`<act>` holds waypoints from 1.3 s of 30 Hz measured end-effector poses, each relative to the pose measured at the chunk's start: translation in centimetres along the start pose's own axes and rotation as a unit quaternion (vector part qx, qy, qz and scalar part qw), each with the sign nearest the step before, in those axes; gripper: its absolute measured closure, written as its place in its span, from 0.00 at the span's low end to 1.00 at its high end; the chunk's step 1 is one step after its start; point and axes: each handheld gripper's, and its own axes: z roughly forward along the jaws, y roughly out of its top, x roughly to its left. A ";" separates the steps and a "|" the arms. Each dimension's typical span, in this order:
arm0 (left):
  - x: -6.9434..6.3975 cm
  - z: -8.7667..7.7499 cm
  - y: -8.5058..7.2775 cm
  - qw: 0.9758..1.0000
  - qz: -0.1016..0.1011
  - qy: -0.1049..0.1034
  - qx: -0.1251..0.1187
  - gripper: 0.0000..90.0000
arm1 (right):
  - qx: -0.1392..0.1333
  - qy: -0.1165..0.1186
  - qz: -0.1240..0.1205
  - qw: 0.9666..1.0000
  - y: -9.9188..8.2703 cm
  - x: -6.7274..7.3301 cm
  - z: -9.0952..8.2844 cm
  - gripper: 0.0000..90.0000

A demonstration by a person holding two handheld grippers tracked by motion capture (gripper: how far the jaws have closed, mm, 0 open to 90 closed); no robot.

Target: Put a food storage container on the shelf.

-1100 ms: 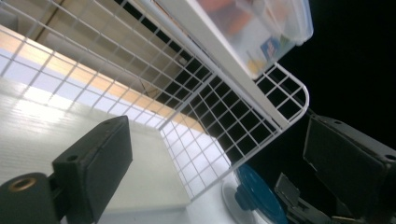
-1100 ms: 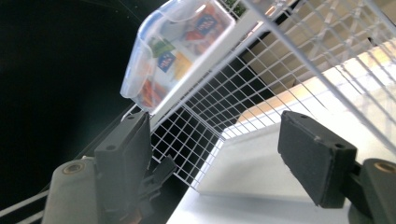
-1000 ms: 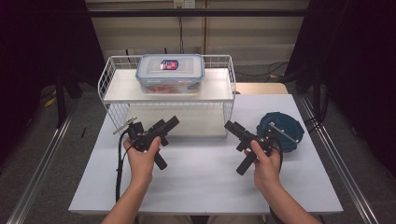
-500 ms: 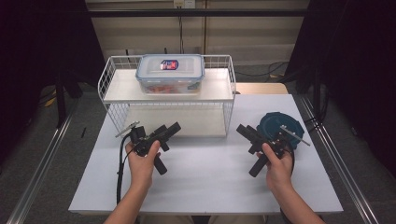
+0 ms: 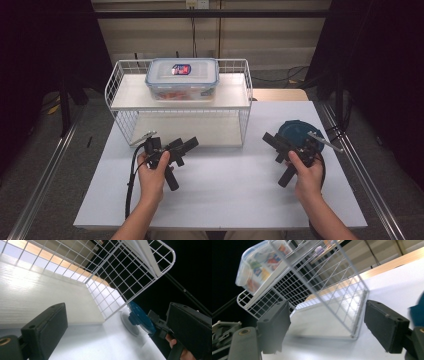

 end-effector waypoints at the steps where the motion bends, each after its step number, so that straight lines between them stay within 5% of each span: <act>1: 0.0 0.0 0.0 1.000 -0.006 -0.001 -0.003 0.04 | -0.005 -0.002 0.003 1.000 0.3 -0.2 -0.1 0.24; 2: 0.1 -0.1 0.1 1.000 0.005 -0.003 0.003 0.04 | -0.007 -0.006 0.005 1.000 0.5 -0.3 -0.2 0.24; 12: 0.2 0.0 0.0 1.000 -0.003 0.002 0.013 0.04 | 0.000 -0.040 -0.022 0.999 3.4 -2.2 -0.6 0.37; 18: 0.4 0.0 0.0 1.000 0.003 0.004 0.020 0.04 | 0.013 -0.085 -0.047 0.995 5.2 -3.7 -0.5 0.48; 26: 0.4 0.0 0.0 1.000 0.003 0.006 0.020 0.04 | 0.029 -0.109 -0.026 0.993 6.5 -5.8 -0.7 0.65; 39: 0.4 -0.2 0.2 1.000 -0.003 0.007 0.020 0.04 | 0.055 -0.172 -0.026 0.983 8.6 -8.3 -0.1 0.96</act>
